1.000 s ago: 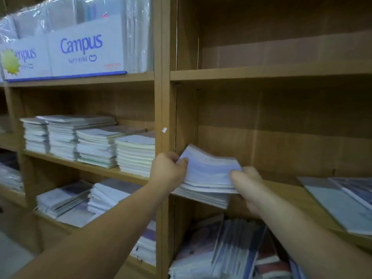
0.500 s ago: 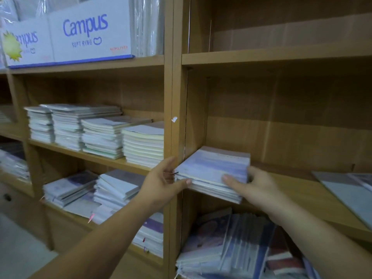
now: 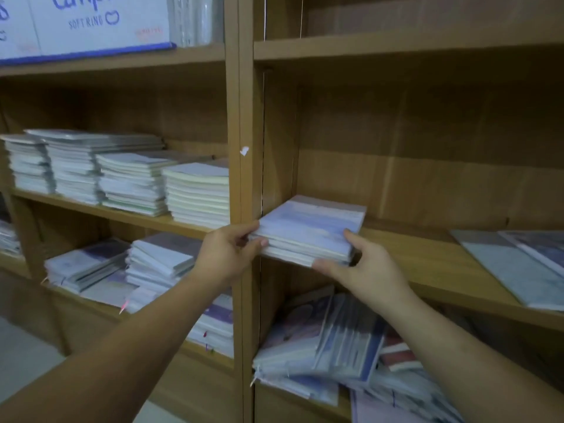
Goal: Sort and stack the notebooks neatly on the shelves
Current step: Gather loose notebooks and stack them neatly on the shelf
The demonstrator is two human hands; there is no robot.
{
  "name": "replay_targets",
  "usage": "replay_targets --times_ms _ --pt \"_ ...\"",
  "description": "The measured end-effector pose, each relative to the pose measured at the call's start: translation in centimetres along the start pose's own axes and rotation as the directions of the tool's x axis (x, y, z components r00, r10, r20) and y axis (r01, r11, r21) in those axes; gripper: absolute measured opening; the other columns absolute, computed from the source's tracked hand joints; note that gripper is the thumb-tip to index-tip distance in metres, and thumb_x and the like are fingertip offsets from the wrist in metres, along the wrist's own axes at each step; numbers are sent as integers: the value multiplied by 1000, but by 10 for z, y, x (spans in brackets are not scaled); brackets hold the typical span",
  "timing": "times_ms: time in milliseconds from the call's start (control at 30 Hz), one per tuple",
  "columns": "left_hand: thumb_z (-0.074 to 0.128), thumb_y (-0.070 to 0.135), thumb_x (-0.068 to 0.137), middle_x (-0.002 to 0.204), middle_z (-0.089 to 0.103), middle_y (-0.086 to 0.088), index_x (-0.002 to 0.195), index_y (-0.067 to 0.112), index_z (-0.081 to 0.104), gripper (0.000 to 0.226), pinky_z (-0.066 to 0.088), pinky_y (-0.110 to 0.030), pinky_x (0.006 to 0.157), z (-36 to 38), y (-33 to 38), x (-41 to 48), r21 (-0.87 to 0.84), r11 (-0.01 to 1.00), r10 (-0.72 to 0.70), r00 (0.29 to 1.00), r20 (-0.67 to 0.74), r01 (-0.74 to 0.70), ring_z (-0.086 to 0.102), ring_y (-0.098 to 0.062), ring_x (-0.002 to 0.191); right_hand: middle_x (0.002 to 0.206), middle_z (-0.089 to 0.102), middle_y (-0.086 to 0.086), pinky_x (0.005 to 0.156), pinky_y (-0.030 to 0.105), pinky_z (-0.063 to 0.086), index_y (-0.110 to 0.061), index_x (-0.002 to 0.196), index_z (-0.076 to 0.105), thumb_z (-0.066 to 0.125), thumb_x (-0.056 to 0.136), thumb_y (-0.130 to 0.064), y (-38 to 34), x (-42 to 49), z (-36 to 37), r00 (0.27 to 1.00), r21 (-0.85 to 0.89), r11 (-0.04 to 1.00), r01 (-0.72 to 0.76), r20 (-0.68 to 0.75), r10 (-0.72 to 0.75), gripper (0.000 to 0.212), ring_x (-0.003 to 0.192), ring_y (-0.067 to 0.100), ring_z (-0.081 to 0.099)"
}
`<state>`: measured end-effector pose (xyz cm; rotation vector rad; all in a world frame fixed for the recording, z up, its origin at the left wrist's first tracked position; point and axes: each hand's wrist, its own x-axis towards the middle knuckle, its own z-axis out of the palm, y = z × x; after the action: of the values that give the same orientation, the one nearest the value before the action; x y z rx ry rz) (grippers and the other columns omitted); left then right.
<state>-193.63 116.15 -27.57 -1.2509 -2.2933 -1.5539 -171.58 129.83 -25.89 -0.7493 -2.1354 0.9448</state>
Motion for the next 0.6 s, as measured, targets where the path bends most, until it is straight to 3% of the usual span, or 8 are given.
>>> replay_targets --times_ms 133,267,433,500,533,600 --pt "77 49 85 119 67 5 135 26 65 56 54 -33 98 1 -1 3 28 1000 7 1000 21 -8 64 -10 105 154 47 -5 106 25 38 -20 151 47 75 76 -63 7 6 3 999 58 998 -18 -50 21 91 140 13 44" --pt "79 45 85 120 68 2 135 25 65 56 52 -36 102 1 -1 7 25 1000 -2 1000 27 1 63 -12 108 147 54 -3 101 27 43 -22 147 52 76 77 -62 11 8 5 995 26 999 -19 -97 21 84 131 14 52" --pt "71 40 93 129 60 -4 145 23 52 58 53 -37 95 5 1 -8 105 994 17 1000 -23 -15 62 -19 109 142 56 -12 101 30 48 -27 148 49 77 70 -70 5 -3 2 994 73 997 0 -111 8 94 128 11 56" --pt "67 34 96 127 55 -2 139 20 52 48 52 -34 85 10 -9 -37 57 997 56 977 -205 -45 61 -10 99 130 58 -25 89 24 53 -36 141 51 78 79 -57 6 -29 -3 987 96 994 50 -156 -35 71 112 1 62" --pt "65 31 96 119 57 0 128 21 55 34 52 -33 80 17 -18 -57 13 999 47 961 -273 -46 60 -6 93 115 62 -28 79 18 51 -39 126 57 75 87 -47 11 -49 -3 980 89 993 72 -189 -54 44 100 -4 63" --pt "64 22 96 98 64 7 106 26 61 12 51 -31 72 42 -37 -101 -67 998 -28 981 -191 15 61 -1 83 81 67 -16 63 16 45 -25 96 70 68 95 -33 32 -89 4 983 103 993 52 -178 -33 8 74 1 62"
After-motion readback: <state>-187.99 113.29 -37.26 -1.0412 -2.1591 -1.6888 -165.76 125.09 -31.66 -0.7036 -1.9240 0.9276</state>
